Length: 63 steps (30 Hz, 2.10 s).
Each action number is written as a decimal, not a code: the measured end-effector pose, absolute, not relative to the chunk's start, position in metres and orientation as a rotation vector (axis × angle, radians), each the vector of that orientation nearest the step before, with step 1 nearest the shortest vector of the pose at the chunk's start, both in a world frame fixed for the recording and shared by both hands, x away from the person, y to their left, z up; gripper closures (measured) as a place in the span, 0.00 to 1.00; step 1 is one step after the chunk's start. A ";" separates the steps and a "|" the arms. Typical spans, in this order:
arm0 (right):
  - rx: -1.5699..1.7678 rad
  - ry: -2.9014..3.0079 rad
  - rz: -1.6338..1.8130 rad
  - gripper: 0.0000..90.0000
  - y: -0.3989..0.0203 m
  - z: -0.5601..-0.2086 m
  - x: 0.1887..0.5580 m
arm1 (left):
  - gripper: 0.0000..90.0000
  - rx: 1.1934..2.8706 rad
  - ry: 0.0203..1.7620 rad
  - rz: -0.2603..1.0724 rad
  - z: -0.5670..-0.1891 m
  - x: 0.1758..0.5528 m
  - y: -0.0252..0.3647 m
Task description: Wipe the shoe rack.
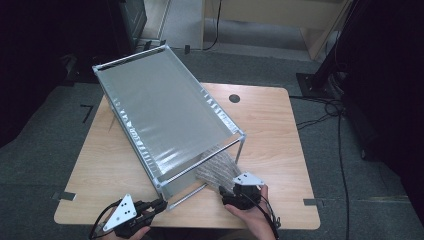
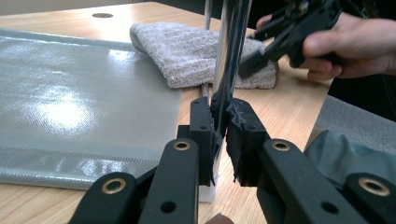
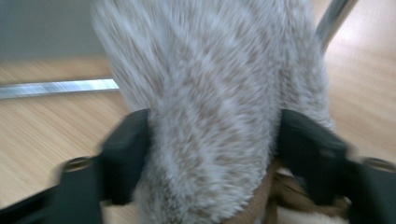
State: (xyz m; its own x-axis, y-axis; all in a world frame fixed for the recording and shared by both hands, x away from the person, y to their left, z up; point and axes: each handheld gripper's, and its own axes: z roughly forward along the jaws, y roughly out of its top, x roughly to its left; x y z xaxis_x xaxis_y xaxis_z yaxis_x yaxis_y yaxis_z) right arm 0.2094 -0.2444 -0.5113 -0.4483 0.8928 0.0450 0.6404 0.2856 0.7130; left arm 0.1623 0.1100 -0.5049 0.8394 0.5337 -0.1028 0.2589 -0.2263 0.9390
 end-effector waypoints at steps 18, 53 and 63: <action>1.416 1.997 1.045 0.29 -0.210 -0.508 0.226 | 0.89 1.804 0.587 0.289 -0.504 0.158 0.109; 1.290 2.143 1.082 0.78 -0.193 -0.514 0.215 | 0.91 1.769 0.578 0.298 -0.498 0.158 0.108; 1.477 2.006 1.033 0.79 -0.229 -0.516 0.221 | 0.91 1.766 0.580 0.289 -0.499 0.158 0.107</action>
